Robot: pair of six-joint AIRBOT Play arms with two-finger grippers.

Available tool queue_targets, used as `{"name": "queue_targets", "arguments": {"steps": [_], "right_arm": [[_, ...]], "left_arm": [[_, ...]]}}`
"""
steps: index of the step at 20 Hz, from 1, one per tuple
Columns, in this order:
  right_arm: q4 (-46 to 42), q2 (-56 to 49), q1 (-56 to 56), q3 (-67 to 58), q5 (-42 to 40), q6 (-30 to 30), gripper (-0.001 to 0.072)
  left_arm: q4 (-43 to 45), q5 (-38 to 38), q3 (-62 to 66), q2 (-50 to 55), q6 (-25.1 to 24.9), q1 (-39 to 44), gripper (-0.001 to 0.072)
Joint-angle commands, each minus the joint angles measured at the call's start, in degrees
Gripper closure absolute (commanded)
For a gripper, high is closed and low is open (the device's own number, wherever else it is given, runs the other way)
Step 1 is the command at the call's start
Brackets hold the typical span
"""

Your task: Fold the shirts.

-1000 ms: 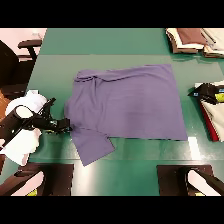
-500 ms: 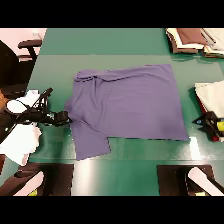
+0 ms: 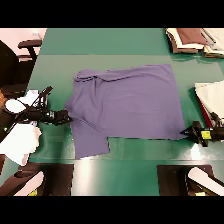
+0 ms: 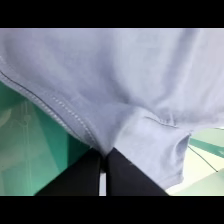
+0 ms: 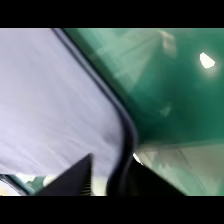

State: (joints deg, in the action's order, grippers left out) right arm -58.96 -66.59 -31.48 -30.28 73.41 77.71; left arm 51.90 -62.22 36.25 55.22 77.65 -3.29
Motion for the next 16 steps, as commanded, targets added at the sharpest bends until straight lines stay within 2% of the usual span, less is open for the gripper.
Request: {"name": "queue_targets", "arguments": {"steps": [1, 2, 4, 7, 12, 16], "right_arm": [[1.9, 0.1, 5.2, 0.7, -8.2, 0.3, 0.0620], [2.8, 1.8, 6.3, 0.2, -9.0, 0.2, 0.0697], [3.6, 5.7, 8.4, -3.4, -7.5, 0.2, 0.0697], [3.8, 12.8, 11.4, -15.1, -3.7, 0.2, 0.0697], [3.9, 21.2, 15.4, -45.5, -3.2, 0.3, 0.0698], [0.7, 24.2, 15.2, -68.1, -2.0, 0.3, 0.0698]], "left_arm": [[-0.2, -1.2, 0.1, -0.1, -0.1, 0.0, 0.0683], [-0.2, -2.0, 0.3, -0.1, -0.1, 0.0, 0.0684], [-0.1, -3.9, 3.4, -0.1, -0.1, 0.0, 0.0684], [-0.1, -5.1, 14.6, -3.6, 0.2, 0.0, 0.0684], [0.8, -7.2, 45.5, -10.9, 0.3, 0.0, 0.0684], [1.7, -7.2, 72.3, -11.4, 1.0, 0.0, 0.0684]]}}
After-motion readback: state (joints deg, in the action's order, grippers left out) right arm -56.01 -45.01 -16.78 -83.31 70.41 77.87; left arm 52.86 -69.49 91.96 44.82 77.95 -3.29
